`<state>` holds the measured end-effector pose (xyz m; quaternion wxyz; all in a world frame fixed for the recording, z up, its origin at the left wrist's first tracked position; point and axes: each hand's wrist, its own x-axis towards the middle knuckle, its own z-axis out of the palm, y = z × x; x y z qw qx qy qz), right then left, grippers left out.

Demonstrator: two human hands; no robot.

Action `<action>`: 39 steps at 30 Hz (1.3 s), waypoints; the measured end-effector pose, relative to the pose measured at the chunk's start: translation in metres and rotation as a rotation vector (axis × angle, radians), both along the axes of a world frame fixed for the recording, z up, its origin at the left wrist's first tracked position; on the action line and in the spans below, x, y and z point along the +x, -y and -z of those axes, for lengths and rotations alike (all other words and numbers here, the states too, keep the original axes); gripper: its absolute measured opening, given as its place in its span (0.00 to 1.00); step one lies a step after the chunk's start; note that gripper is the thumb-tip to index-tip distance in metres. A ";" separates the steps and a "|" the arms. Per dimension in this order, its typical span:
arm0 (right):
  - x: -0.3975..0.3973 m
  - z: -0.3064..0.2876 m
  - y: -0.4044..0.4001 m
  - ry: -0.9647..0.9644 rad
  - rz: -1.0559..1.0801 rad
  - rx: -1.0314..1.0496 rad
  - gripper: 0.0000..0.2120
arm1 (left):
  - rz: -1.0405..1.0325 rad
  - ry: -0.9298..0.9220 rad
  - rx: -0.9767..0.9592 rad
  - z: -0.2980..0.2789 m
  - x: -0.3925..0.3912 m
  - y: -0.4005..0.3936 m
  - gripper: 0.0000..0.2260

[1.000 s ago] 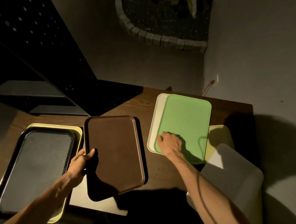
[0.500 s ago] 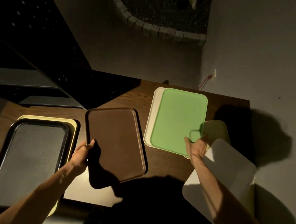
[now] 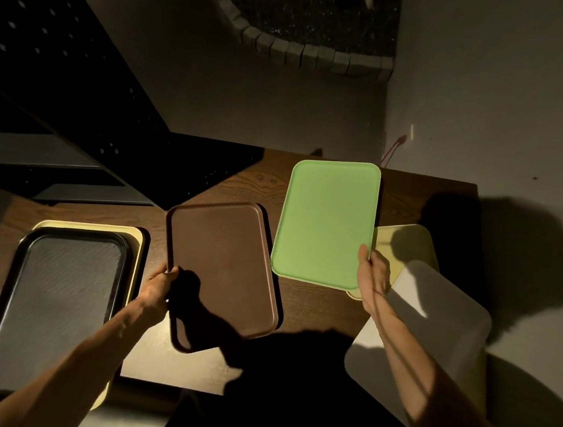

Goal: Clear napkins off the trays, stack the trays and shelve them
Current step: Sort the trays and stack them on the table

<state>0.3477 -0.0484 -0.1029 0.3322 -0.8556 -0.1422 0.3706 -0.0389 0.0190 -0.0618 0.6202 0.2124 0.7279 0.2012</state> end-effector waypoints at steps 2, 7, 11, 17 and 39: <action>0.001 -0.007 -0.003 0.098 0.039 0.006 0.26 | 0.004 0.002 -0.015 0.002 -0.001 0.000 0.10; -0.011 -0.033 -0.003 -0.038 0.176 0.182 0.11 | -0.029 0.000 -0.036 0.002 0.000 -0.001 0.07; -0.042 -0.048 0.015 -0.264 0.104 0.172 0.22 | -0.056 0.027 -0.088 0.002 0.000 0.001 0.06; -0.107 -0.032 0.036 -0.328 -0.110 0.041 0.27 | -0.085 0.069 -0.147 0.009 -0.008 0.004 0.16; -0.152 -0.008 0.023 0.109 -0.824 -0.235 0.23 | -0.062 0.010 -0.121 0.028 -0.015 0.015 0.17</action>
